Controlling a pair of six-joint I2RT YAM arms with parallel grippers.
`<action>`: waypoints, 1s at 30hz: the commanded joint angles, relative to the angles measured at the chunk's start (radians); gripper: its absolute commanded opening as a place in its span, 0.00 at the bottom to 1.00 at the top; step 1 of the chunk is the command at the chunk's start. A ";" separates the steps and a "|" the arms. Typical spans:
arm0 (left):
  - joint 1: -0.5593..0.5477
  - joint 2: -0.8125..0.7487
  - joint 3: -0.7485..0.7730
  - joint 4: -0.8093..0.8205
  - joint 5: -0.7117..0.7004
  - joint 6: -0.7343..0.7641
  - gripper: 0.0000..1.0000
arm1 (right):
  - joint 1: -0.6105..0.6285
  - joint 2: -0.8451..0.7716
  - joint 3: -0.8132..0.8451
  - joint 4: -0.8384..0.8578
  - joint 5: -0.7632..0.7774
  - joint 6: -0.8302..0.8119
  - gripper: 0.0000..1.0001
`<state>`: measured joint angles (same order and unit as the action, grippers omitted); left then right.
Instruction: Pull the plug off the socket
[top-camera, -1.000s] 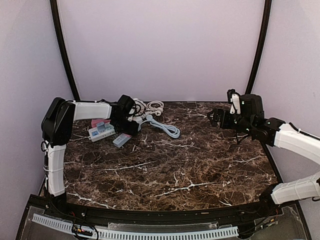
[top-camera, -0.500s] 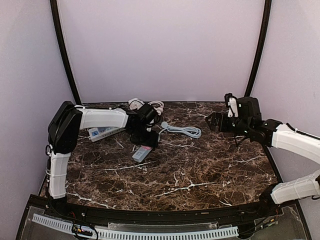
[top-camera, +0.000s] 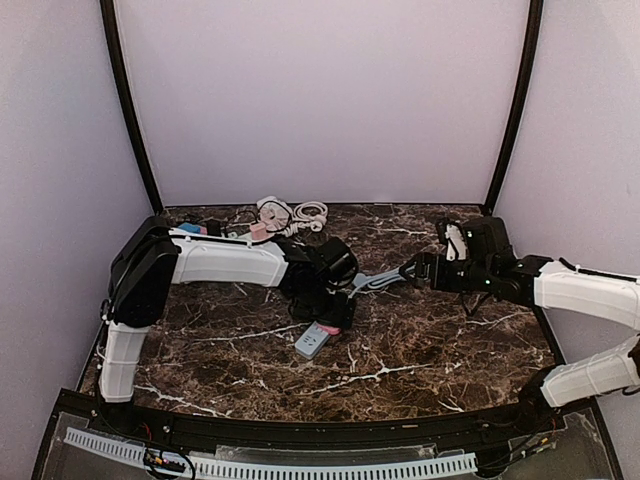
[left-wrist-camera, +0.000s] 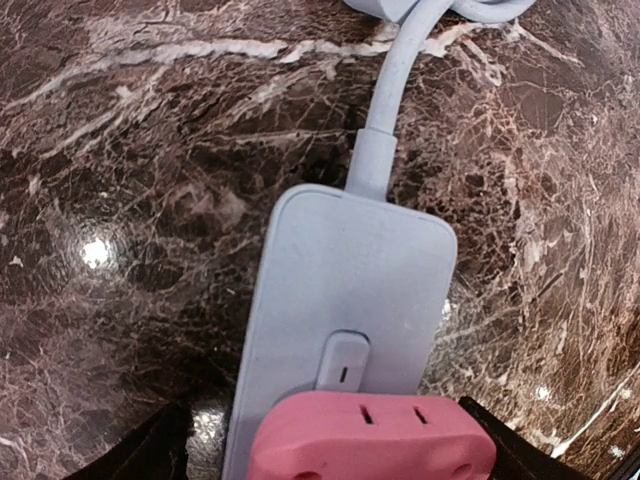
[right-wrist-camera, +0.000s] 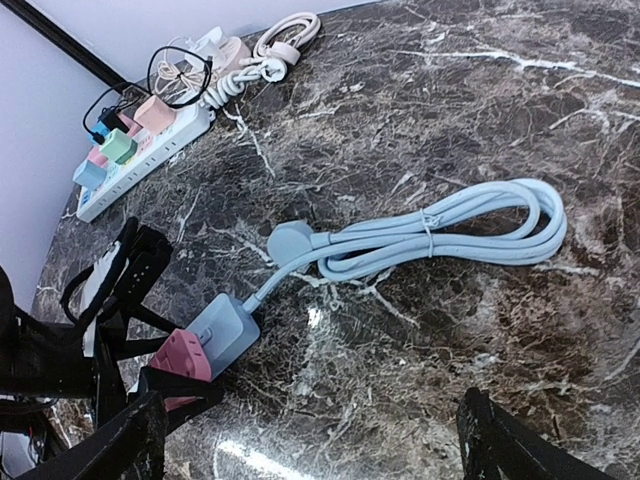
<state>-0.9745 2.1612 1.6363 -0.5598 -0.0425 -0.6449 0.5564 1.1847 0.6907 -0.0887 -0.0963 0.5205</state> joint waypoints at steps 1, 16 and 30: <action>0.001 -0.001 0.043 -0.056 -0.001 -0.019 0.92 | 0.007 0.006 -0.023 0.055 -0.058 0.048 0.98; 0.039 -0.344 -0.190 0.076 0.125 0.078 0.96 | 0.044 0.118 -0.020 0.140 -0.218 0.129 0.94; 0.150 -0.519 -0.692 0.593 0.513 -0.098 0.26 | 0.126 0.506 0.103 0.361 -0.462 0.276 0.63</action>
<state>-0.8272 1.6360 0.9932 -0.1493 0.3489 -0.6662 0.6678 1.6283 0.7574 0.1543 -0.4633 0.7418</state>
